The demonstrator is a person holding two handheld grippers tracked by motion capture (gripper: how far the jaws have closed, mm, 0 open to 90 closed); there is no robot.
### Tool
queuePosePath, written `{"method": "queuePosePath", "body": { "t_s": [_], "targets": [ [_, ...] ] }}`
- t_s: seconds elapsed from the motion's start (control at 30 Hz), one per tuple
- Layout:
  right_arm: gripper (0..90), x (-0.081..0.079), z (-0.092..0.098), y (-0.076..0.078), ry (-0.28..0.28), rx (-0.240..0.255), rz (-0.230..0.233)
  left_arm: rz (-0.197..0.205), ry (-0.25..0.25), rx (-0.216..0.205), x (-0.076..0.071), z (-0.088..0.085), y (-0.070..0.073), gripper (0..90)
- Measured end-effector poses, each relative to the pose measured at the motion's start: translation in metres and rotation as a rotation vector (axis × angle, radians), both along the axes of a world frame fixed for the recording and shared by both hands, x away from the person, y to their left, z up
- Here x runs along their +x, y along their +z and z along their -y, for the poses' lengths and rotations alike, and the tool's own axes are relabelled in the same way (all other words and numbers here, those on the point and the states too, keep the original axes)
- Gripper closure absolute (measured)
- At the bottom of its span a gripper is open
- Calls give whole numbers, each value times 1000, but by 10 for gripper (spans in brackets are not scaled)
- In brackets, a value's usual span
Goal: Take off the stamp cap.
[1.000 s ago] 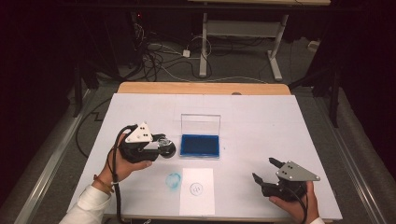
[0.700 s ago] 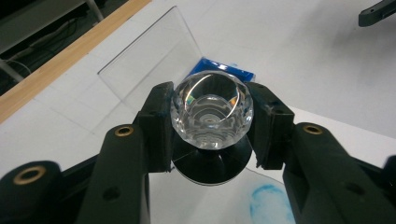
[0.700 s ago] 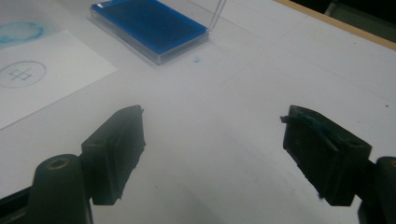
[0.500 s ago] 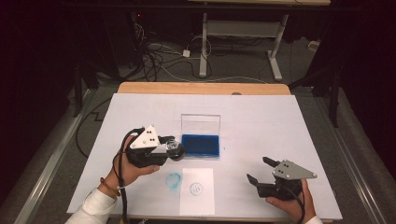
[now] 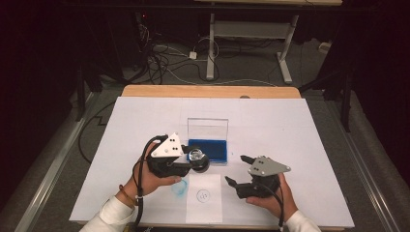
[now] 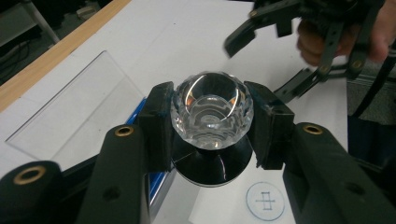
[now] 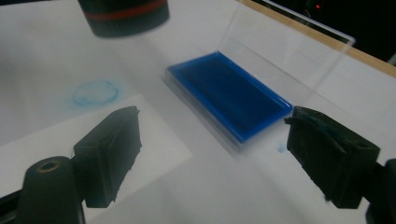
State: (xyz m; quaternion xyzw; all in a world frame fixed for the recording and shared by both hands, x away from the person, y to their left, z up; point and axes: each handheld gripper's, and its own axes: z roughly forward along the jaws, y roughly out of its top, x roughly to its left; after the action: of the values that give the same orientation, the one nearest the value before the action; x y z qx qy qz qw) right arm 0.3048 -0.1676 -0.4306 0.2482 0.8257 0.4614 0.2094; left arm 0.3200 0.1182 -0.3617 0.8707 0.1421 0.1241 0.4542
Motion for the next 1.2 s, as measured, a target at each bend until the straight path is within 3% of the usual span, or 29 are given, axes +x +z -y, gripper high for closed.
{"method": "queuePosePath", "body": {
  "t_s": [0.2,0.47,0.67,1.0,1.07,1.2],
  "targets": [
    [180,4,-35,-3,85,8,3,-19,-9,-6,-1,5,-4,545],
    [199,3,-60,-8,123,-20,20,-40,-24,-13,-1,5,-10,546],
    [280,1,-64,-12,135,-15,46,-55,-45,-18,-1,5,-14,545],
    [311,-4,-66,-12,146,-13,56,-76,-53,-34,2,2,-17,545],
    [350,-5,-66,-12,144,-9,70,-76,-64,-14,2,2,-17,545],
    [380,-7,-66,-12,149,-19,79,-83,-69,-20,2,1,-19,545]
  ]
}}
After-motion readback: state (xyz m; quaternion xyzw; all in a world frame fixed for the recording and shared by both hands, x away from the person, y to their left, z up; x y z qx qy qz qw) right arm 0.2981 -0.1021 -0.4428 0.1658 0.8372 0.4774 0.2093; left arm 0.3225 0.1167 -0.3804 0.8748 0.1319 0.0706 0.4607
